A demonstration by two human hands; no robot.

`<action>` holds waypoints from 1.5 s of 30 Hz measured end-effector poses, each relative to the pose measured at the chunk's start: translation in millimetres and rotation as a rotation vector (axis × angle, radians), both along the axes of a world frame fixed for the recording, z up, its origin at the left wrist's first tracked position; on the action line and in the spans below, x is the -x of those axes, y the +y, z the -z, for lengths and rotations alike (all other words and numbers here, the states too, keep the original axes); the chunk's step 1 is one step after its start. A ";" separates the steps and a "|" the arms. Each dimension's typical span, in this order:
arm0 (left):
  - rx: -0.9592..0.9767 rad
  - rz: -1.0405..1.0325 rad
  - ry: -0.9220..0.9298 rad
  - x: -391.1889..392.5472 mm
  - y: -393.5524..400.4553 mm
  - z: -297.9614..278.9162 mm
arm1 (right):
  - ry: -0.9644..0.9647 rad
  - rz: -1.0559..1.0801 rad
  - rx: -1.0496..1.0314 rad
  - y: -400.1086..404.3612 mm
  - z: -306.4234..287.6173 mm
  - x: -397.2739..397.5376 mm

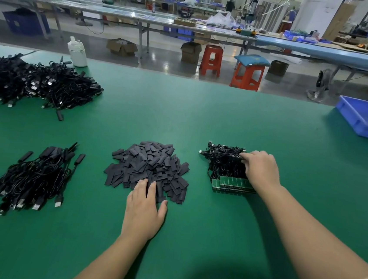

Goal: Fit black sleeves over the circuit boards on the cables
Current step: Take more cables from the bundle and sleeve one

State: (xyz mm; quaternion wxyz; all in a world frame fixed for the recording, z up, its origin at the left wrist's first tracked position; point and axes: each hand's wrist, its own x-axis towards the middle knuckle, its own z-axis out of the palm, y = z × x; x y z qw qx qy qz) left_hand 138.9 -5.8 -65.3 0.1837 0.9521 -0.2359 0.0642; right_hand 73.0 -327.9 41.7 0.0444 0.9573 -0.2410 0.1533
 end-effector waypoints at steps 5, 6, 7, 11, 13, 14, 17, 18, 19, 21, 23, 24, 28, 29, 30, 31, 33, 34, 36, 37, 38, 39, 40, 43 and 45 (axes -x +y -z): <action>-0.005 0.002 0.000 -0.2 0.4 -0.4 | -0.406 0.049 -0.196 0.8 -37.1 -6.9; -0.005 0.003 0.000 0.0 0.4 -0.4 | -0.486 0.067 -0.252 -0.3 -50.6 -9.0; -0.005 0.003 0.000 -0.1 0.0 -0.5 | -0.536 0.078 -0.296 -2.2 -65.2 -10.9; 0.000 0.003 -0.001 -0.5 0.3 -0.3 | -0.482 -0.024 -0.285 -0.7 -122.4 -8.2; 0.001 0.002 -0.005 -0.7 0.2 -0.4 | -0.422 -0.094 -0.258 7.7 -145.5 0.1; 0.000 0.002 -0.004 -0.6 0.1 -0.7 | -0.390 -0.117 -0.262 13.0 -155.8 5.1; -0.002 0.003 0.004 -0.4 -0.1 -1.5 | -0.269 -0.186 -0.312 26.8 -182.6 24.2; 0.003 0.005 0.006 -0.4 0.0 -1.6 | -0.219 -0.223 -0.340 30.7 -190.4 31.8; 0.006 0.007 0.008 -0.4 0.2 -1.7 | -0.157 -0.266 -0.372 33.8 -196.7 39.3; 0.001 0.009 0.009 -0.1 0.7 -1.7 | 0.001 -0.342 -0.439 38.4 -204.0 52.5; -0.002 0.009 0.009 -0.1 0.7 -2.0 | 0.180 -0.411 -0.534 40.2 -205.0 62.6; -0.003 0.010 0.008 0.1 0.5 -2.3 | 0.268 -0.449 -0.608 40.8 -202.3 66.5; -0.016 0.008 0.006 0.4 0.3 -3.3 | 0.596 -0.498 -0.790 43.6 -162.0 61.6; -0.013 0.010 0.009 0.5 0.5 -3.4 | 0.677 -0.483 -0.800 44.8 -146.2 57.5; -0.008 0.012 0.012 0.8 0.4 -3.3 | 0.758 -0.466 -0.811 45.5 -129.8 53.8; -0.007 0.012 0.012 1.1 0.6 -3.5 | 0.835 -0.450 -0.823 46.1 -113.8 51.0; -0.010 0.011 0.010 1.2 0.5 -3.8 | 0.940 -0.418 -0.835 46.8 -87.6 48.3; -0.012 0.012 0.008 0.9 0.3 -3.7 | 0.958 -0.397 -0.840 46.3 -77.5 47.1; -0.016 0.012 0.003 0.5 0.5 -3.3 | 0.947 -0.349 -0.806 44.8 -60.2 42.4; -0.018 0.012 0.001 0.4 0.7 -3.5 | 0.926 -0.323 -0.761 44.4 -52.6 39.1; -0.018 0.012 0.000 0.6 0.7 -3.5 | 0.896 -0.295 -0.711 44.5 -45.8 36.0; -0.016 0.012 -0.001 0.6 0.8 -3.5 | 0.860 -0.271 -0.670 44.5 -39.5 32.7; -0.013 0.012 -0.001 0.6 0.7 -3.5 | 0.817 -0.254 -0.643 44.5 -33.2 30.0; -0.013 0.014 -0.003 1.1 0.6 -3.3 | 0.676 -0.237 -0.611 46.8 -15.2 25.6; -0.013 0.013 -0.005 0.7 0.7 -3.0 | 0.602 -0.242 -0.565 48.9 -3.3 24.9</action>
